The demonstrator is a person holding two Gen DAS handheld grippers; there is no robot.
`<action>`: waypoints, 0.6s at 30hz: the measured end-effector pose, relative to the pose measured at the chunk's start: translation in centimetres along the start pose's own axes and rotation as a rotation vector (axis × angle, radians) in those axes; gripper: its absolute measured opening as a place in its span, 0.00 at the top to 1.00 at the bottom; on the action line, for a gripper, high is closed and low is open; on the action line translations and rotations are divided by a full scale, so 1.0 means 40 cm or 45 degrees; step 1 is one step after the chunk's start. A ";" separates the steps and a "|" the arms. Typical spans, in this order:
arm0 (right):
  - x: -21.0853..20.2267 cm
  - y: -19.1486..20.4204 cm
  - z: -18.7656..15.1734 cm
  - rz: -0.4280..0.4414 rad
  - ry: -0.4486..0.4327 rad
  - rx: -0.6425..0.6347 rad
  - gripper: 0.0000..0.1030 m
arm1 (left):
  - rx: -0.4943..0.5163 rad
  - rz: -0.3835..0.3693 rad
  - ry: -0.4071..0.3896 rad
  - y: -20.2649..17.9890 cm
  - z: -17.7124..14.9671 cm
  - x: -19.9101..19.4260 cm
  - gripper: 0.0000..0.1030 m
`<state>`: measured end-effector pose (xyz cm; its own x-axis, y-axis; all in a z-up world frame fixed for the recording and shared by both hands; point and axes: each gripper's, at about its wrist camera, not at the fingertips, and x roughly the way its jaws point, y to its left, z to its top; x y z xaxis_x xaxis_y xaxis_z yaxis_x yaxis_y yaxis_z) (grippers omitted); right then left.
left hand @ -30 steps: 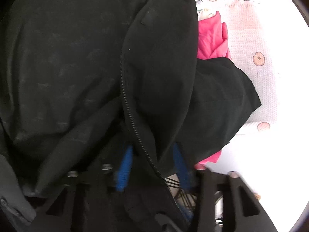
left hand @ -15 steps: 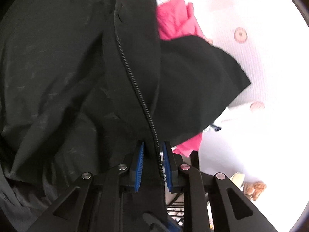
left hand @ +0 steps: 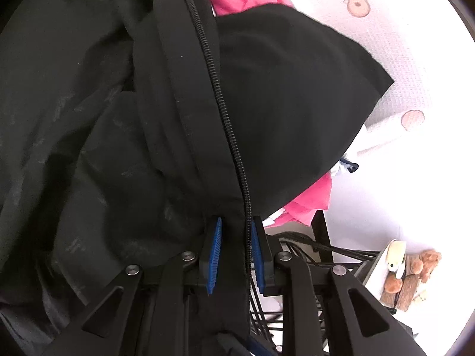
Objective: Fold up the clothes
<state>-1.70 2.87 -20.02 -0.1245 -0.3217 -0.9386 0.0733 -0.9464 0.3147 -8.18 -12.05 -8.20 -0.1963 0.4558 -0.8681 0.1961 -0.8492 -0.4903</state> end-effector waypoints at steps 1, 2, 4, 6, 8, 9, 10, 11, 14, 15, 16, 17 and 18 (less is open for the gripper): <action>0.005 0.001 -0.002 -0.006 -0.004 0.005 0.90 | 0.004 0.004 -0.010 0.003 -0.003 -0.007 0.83; 0.007 0.002 -0.003 -0.011 -0.009 0.007 0.89 | 0.009 0.008 -0.021 0.005 -0.005 -0.014 0.83; 0.005 0.009 -0.008 -0.029 -0.018 0.013 0.86 | 0.016 0.021 -0.036 0.007 -0.010 -0.029 0.82; -0.001 0.019 -0.013 -0.062 -0.036 -0.010 0.84 | 0.020 0.029 -0.048 0.008 -0.015 -0.046 0.80; -0.024 0.028 -0.020 -0.097 -0.083 -0.004 0.74 | 0.017 -0.002 -0.059 0.009 -0.024 -0.073 0.65; -0.036 0.030 -0.023 -0.112 -0.108 0.014 0.61 | 0.015 -0.034 -0.065 0.010 -0.030 -0.088 0.46; -0.048 0.031 -0.026 -0.126 -0.132 0.033 0.47 | 0.013 -0.066 -0.071 0.011 -0.035 -0.103 0.35; -0.061 0.033 -0.029 -0.140 -0.158 0.051 0.42 | 0.010 -0.095 -0.079 0.013 -0.041 -0.119 0.34; -0.115 0.042 -0.036 -0.126 -0.257 0.096 0.37 | -0.011 -0.137 -0.109 0.030 -0.061 -0.178 0.34; -0.130 0.051 -0.033 -0.137 -0.279 0.096 0.36 | -0.017 -0.139 -0.122 0.041 -0.068 -0.200 0.34; -0.145 0.060 -0.030 -0.148 -0.300 0.096 0.35 | -0.025 -0.142 -0.145 0.055 -0.074 -0.225 0.34; -0.159 0.069 -0.027 -0.158 -0.322 0.095 0.35 | -0.030 -0.148 -0.164 0.069 -0.077 -0.247 0.34; -0.173 0.075 -0.032 -0.171 -0.336 0.087 0.35 | -0.033 -0.159 -0.178 0.080 -0.078 -0.267 0.34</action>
<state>0.63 2.32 -12.76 -0.3824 -0.1820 -0.9059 -0.0267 -0.9778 0.2077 -2.44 -18.80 -0.72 -0.3518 0.5143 -0.7822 0.1859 -0.7805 -0.5968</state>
